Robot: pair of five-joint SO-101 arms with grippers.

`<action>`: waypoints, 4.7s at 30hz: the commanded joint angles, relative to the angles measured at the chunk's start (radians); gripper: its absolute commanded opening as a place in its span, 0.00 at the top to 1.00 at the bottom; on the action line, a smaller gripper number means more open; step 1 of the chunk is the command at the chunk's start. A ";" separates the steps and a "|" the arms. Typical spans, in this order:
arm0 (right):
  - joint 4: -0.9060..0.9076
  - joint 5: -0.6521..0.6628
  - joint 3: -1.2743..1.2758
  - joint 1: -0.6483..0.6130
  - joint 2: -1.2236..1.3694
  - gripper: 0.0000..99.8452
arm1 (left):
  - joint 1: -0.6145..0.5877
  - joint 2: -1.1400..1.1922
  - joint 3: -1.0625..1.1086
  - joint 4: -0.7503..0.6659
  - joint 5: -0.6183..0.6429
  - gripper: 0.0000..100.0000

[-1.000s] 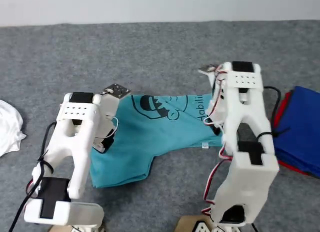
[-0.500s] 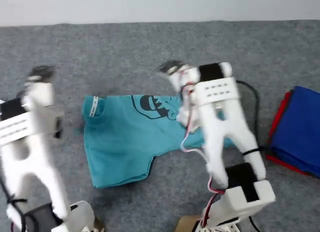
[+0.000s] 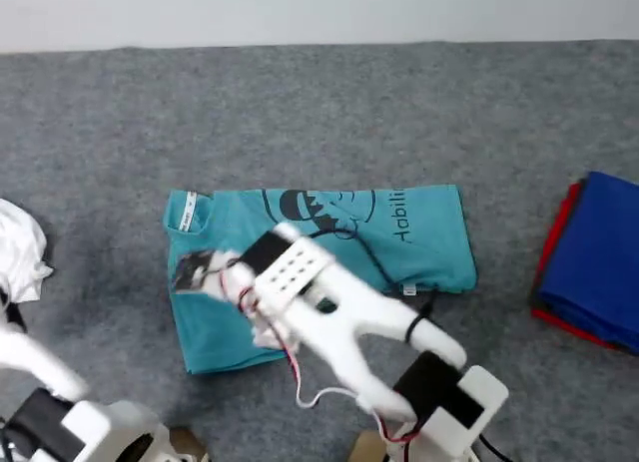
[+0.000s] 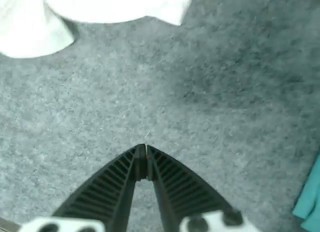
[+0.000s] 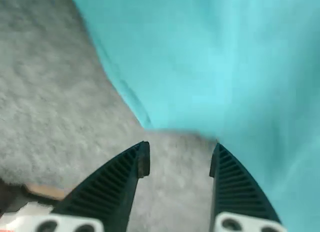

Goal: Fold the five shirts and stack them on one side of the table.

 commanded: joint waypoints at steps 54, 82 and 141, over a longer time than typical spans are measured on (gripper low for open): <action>-0.079 0.241 -0.644 0.074 0.404 0.99 | -0.017 -0.006 -0.038 -0.034 -0.074 0.99; 0.024 0.044 -1.057 0.348 0.621 0.86 | -0.015 -0.006 -0.038 0.008 -0.077 0.99; 0.364 -0.554 -1.046 0.816 0.572 0.73 | -0.017 -0.006 -0.245 0.244 -0.160 0.99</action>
